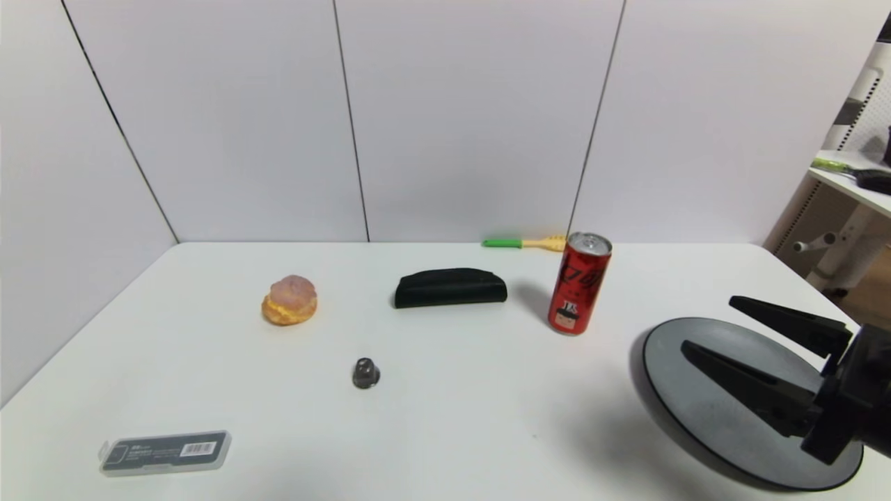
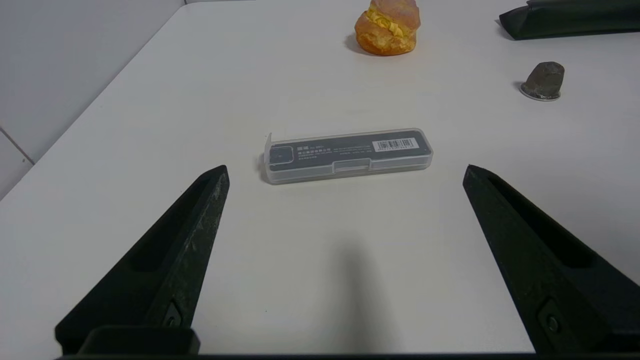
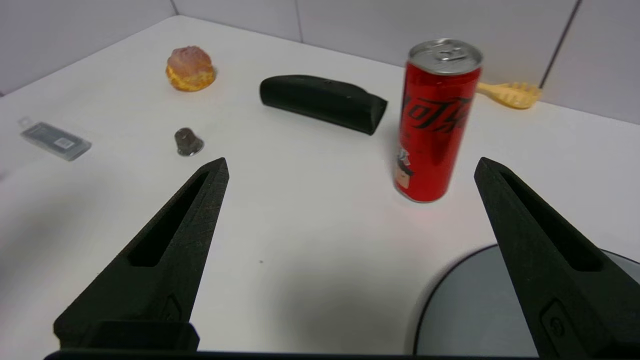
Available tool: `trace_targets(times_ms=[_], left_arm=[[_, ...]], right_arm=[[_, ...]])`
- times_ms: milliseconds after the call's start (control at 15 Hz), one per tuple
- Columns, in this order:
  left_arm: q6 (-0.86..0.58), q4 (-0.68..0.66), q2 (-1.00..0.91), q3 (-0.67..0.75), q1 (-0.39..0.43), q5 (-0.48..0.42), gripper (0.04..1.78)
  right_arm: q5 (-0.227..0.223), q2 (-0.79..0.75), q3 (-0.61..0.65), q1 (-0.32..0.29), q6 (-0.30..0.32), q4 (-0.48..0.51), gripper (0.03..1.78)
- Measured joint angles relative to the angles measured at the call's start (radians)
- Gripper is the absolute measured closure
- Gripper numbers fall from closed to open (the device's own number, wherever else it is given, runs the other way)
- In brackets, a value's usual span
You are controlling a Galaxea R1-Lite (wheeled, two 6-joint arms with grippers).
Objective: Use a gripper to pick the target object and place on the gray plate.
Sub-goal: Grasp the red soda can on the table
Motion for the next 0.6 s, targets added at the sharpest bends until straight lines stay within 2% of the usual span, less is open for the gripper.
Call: trace_targets(times_ms=[267,600], left_arm=[[0.0,0.0,0.0,0.0,0.0,0.0,0.13],[0.0,0.0,0.0,0.0,0.0,0.0,0.13]], right_arm=[[-0.002,0.133,-0.015,0.023,-0.006,-0.086,0.11],[-0.004,0.355,-0.06,-0.016,-0.009,-0.247,0.11]])
